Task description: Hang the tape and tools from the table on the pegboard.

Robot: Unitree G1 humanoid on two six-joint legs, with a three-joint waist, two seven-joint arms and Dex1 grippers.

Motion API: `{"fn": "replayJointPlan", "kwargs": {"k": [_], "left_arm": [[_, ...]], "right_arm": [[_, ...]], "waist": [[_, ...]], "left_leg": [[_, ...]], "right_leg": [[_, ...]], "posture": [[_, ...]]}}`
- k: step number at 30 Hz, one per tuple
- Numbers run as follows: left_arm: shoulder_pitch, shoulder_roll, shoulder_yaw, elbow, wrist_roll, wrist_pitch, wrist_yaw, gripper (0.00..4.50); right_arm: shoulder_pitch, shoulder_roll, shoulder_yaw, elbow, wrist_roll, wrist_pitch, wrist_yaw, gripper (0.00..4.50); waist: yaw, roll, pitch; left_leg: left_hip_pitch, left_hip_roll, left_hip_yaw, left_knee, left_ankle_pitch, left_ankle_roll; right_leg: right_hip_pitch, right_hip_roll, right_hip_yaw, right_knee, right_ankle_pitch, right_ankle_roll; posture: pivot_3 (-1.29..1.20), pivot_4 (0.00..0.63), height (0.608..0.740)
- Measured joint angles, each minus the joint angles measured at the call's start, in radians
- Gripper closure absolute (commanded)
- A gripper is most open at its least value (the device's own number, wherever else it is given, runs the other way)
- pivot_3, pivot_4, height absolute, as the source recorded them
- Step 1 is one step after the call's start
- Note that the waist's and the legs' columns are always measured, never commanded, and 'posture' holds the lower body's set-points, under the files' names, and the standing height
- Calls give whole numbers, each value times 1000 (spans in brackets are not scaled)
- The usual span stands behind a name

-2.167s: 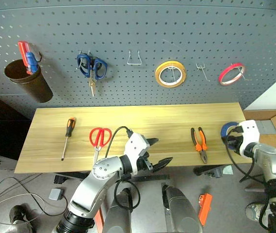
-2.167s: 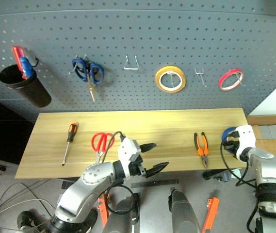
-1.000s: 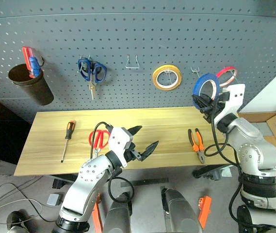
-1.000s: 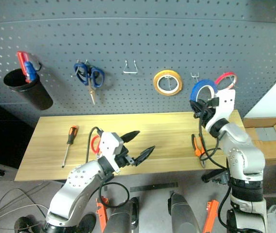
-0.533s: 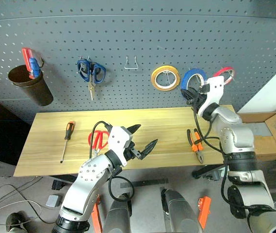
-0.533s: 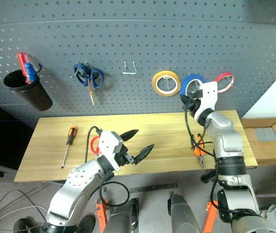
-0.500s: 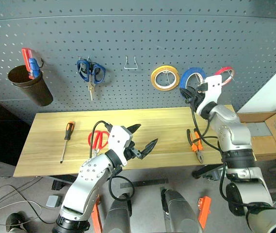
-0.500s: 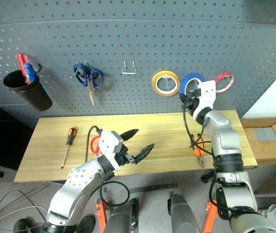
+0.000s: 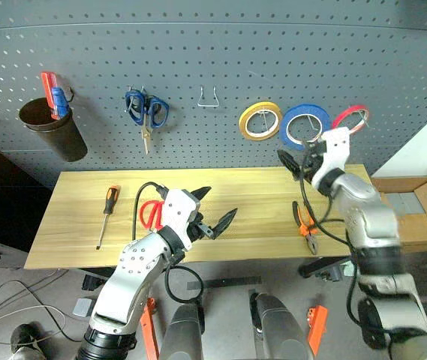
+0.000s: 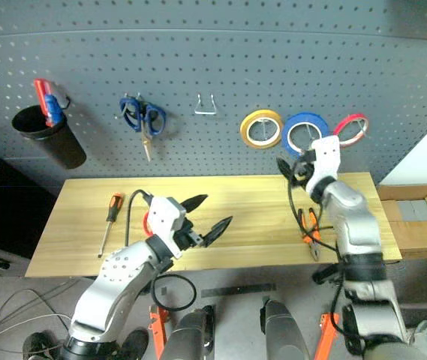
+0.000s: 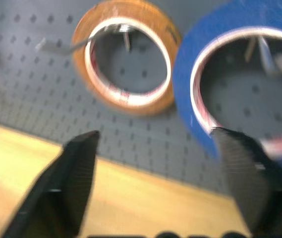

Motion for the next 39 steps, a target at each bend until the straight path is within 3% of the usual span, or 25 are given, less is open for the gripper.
{"fn": "replayJointPlan", "kwargs": {"k": [3,5,8,17,21,39], "left_arm": [[39,39,23,9,3,-8,-13,167],[50,54,33,26,3,-9,-25,167],[49,97,19,37,3,-21,-83,167],[56,106,-10,38,2,1,-127,167],[74,104,-17,17,2,11,-122,167],[94,97,-28,-50,2,68,-104,167]], "right_arm": [[195,-60,-68,-257,96,216,-18,17],[252,-68,-100,-310,130,311,-35,17],[281,-125,-31,-271,88,403,-63,17],[80,-59,106,75,-35,414,-126,17],[50,-33,130,144,-76,390,-149,17],[-35,29,167,437,-214,284,-180,17]], "waist": [[0,0,-1],[-6,0,-1],[-18,-1,-1],[-29,-2,0],[-23,-2,0],[-6,-2,0]], "left_leg": [[1,1,-1,0,0,0],[3,1,1,0,0,0],[6,2,3,0,0,0],[4,2,3,0,2,3],[2,2,3,-2,0,1],[2,2,3,-1,0,1]], "right_leg": [[1,1,-1,0,-3,3],[1,1,1,0,-3,2],[2,1,2,-1,-4,-4],[2,2,2,0,-3,-5],[1,2,1,-1,-5,3],[0,2,2,-1,-5,-1]], "posture": [[-150,255,740],[-153,256,740],[-146,261,740],[-124,270,740],[-122,267,740],[-95,279,740]]}}
